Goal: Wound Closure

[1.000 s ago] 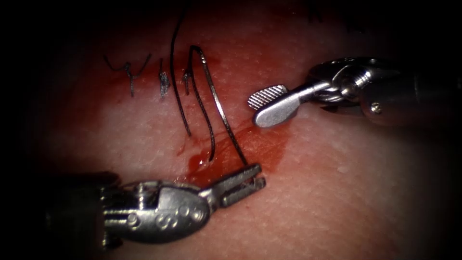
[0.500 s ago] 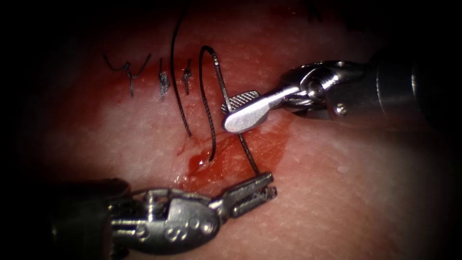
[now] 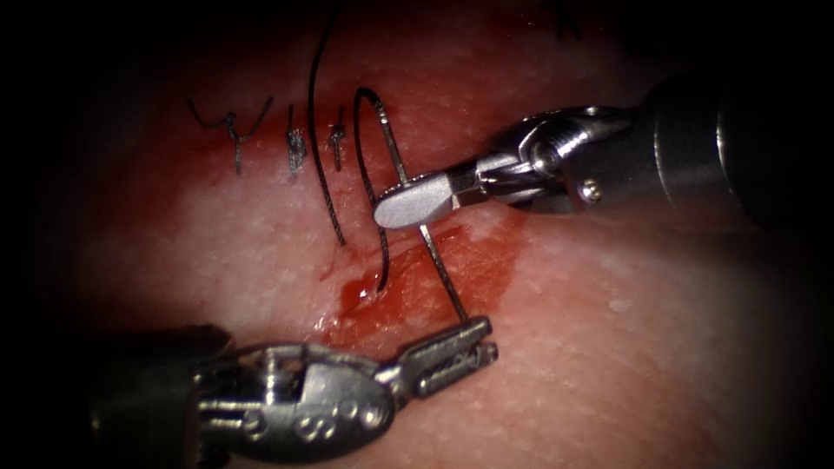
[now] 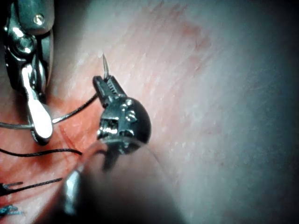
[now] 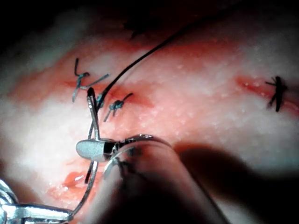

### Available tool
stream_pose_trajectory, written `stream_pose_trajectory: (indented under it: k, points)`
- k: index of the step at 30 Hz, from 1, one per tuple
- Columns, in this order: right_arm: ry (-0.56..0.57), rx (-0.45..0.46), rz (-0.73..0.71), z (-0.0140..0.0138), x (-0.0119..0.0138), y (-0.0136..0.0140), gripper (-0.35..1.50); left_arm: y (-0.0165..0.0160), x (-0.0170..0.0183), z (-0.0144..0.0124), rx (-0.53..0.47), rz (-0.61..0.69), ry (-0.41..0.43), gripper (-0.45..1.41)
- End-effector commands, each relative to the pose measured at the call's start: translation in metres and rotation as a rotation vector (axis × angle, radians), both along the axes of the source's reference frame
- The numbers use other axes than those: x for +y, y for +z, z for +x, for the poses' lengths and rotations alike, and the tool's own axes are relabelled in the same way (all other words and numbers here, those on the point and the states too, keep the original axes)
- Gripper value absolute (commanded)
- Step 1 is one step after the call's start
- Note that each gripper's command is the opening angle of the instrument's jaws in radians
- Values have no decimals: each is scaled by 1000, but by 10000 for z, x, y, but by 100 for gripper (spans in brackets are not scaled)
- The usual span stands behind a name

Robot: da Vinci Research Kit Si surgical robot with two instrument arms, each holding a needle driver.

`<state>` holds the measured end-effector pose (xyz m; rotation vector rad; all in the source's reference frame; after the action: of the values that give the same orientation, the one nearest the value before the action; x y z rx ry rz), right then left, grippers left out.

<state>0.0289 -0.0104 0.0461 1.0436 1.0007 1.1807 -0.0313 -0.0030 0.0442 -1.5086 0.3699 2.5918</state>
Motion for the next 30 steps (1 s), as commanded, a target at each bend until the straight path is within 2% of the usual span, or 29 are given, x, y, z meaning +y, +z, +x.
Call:
stream_pose_trajectory:
  k: [1, 4, 5, 6, 10, 12, 13, 14, 16, 17, 23, 30]
  points:
    - [-2, 1, -4, 8, 1, 7, -35, 6, -5, -5, -10, 4, 8, -32]
    - [-7, 16, -86, 7, 3, 9, -35, 5, -5, -5, -23, 18, 3, 81]
    - [0, 28, -127, 7, 4, 10, -35, 5, -5, -4, -39, 46, -13, 94]
    - [2, 37, -162, 7, 5, 11, -35, 4, -6, -3, -45, 57, -28, 99]
    - [29, 105, -313, 10, 13, 15, -35, -4, -18, 12, -70, 113, -91, 99]
    - [40, 128, -353, 12, 16, 16, -35, -6, -23, 22, -84, 137, -97, 91]
    - [41, 151, -375, 14, 17, 16, -35, -7, -26, 30, -95, 149, -100, 77]
    - [44, 171, -398, 15, 17, 16, -35, -7, -27, 36, -97, 166, -102, 52]
    - [46, 215, -455, 19, 17, 15, -35, -6, -28, 51, -114, 230, -104, -25]
    - [47, 230, -490, 21, 17, 14, -35, -4, -27, 56, -112, 256, -103, -45]
    - [50, 317, -662, 31, 18, 8, -35, 22, -11, 78, -68, 409, -114, -45]
    - [58, 369, -826, 32, 20, 2, -35, 65, -5, 71, 17, 493, -137, -45]
